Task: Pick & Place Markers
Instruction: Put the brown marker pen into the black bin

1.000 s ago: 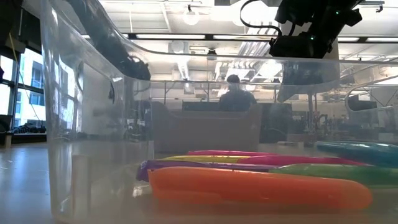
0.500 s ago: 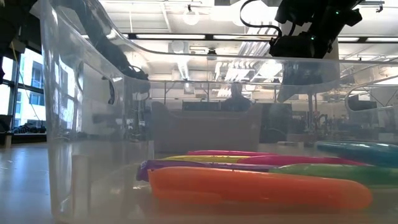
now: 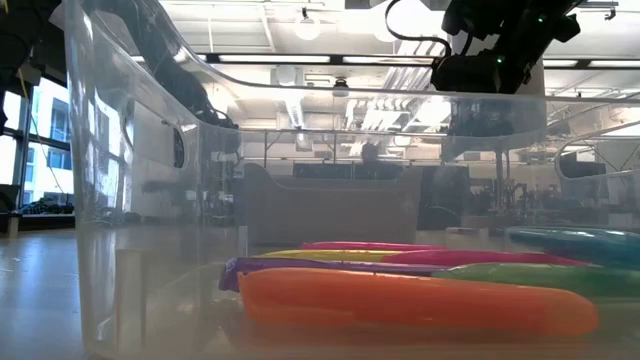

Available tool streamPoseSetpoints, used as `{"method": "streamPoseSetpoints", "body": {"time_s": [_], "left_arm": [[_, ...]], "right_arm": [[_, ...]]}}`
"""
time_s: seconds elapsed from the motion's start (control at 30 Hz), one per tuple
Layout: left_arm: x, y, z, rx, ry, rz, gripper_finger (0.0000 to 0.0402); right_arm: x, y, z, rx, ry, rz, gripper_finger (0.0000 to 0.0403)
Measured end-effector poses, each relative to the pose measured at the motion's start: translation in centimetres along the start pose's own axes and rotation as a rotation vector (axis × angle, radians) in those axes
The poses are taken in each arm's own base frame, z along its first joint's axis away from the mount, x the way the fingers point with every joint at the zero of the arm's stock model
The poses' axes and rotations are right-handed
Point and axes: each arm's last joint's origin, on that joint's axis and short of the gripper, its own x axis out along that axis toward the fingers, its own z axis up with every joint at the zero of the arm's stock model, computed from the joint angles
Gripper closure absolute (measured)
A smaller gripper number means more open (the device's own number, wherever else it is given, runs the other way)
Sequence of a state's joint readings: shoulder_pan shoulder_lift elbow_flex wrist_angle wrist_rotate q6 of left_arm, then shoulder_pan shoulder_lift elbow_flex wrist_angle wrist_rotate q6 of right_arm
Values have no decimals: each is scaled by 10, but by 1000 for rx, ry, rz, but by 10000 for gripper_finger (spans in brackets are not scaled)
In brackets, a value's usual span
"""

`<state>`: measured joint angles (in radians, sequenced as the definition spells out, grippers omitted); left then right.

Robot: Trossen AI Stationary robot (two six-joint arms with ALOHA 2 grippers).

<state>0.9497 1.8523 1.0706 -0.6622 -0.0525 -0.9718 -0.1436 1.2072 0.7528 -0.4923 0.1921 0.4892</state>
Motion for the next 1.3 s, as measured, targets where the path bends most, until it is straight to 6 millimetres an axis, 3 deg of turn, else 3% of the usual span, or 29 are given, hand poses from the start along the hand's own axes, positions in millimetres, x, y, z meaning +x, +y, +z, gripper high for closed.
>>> {"method": "streamPoseSetpoints", "body": {"time_s": [0.27,0.4,0.53,0.77,0.93,1.13,1.3], "left_arm": [[-1,7,-7,230,98,35,369],[-15,13,-12,319,138,21,380],[-40,22,-18,371,138,7,382],[-107,37,-28,542,-45,-127,382],[-143,20,-41,757,-225,-410,382],[-181,-31,-47,979,-481,-631,382],[-184,-78,-52,1255,-567,-631,384]], "right_arm": [[0,0,0,24,-1,4,402],[0,0,0,26,1,7,401],[0,1,0,34,2,9,402],[-1,3,-1,25,2,17,402],[-1,4,0,25,-10,23,401],[-1,7,4,30,-47,59,401],[-1,8,7,36,-74,76,402]]}}
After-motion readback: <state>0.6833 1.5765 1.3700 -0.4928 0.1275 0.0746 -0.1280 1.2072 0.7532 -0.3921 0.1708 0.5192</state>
